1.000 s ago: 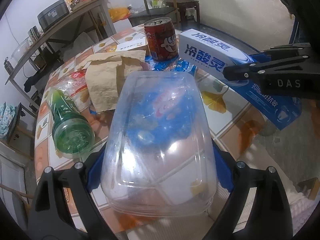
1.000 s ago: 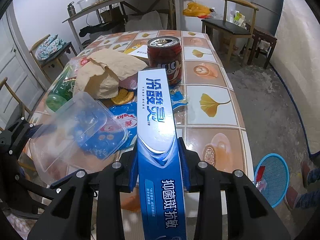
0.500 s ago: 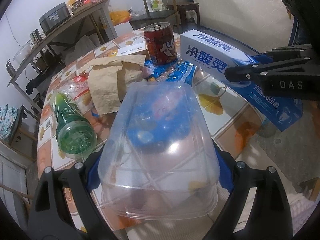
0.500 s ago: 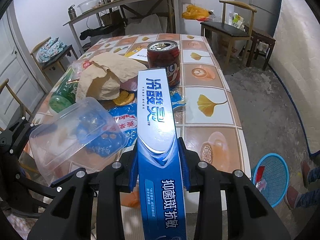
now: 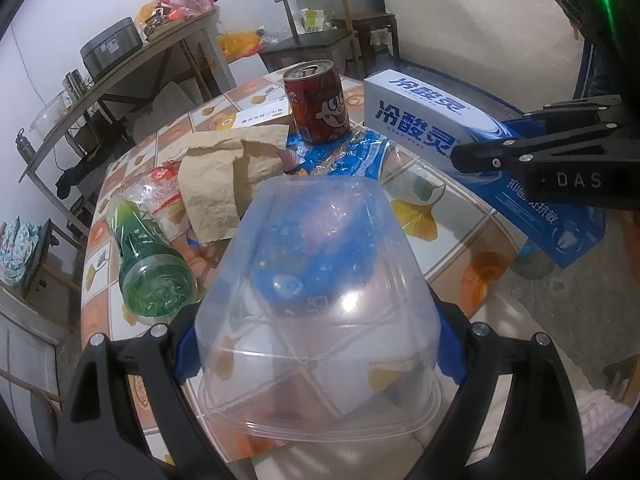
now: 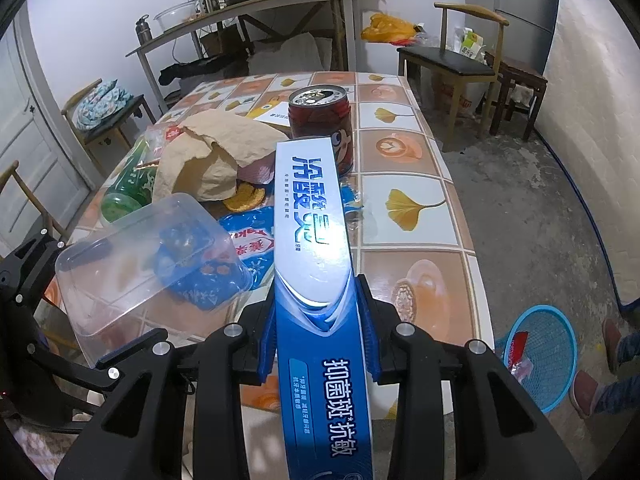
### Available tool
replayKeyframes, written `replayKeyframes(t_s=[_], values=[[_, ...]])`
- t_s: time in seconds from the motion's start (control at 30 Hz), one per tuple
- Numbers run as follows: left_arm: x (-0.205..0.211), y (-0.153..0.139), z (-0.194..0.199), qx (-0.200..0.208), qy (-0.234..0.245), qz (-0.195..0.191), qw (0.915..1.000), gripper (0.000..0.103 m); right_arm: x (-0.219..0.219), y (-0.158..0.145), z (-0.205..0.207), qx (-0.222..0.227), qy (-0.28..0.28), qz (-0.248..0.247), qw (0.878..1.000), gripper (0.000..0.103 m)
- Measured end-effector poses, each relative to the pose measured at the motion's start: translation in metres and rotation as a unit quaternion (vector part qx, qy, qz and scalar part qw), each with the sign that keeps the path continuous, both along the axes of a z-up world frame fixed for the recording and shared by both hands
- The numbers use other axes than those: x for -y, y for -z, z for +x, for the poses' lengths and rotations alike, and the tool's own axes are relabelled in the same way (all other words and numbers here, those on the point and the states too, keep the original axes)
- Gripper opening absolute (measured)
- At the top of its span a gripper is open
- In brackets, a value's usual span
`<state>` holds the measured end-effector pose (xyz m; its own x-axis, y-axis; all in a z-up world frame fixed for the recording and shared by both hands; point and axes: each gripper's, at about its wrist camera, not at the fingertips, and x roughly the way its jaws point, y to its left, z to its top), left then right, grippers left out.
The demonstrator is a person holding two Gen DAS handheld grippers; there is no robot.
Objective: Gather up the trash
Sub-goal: 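Lift the clear plastic box and toothpaste box off the table with both tools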
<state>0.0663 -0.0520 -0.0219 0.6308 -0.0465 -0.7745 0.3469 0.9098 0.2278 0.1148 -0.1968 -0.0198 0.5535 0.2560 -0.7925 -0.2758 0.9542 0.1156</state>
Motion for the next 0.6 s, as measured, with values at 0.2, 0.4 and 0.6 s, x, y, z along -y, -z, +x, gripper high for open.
replayKeyframes(t_s=[0.2, 0.4, 0.6], values=[[0.003, -0.006, -0.001, 0.014, 0.004, -0.001, 0.9999, 0.085, 0.003, -0.003, 0.000, 0.004, 0.003, 0.003, 1.000, 0.034], [0.009, -0.021, -0.003, 0.041, 0.014, -0.005, 0.9990, 0.085, 0.007, -0.010, -0.003, 0.015, 0.008, 0.006, 1.000, 0.034], [0.025, -0.037, -0.004, 0.070, 0.036, -0.004, 0.9969, 0.085, 0.023, -0.017, -0.009, 0.027, 0.027, 0.015, 0.999, 0.034]])
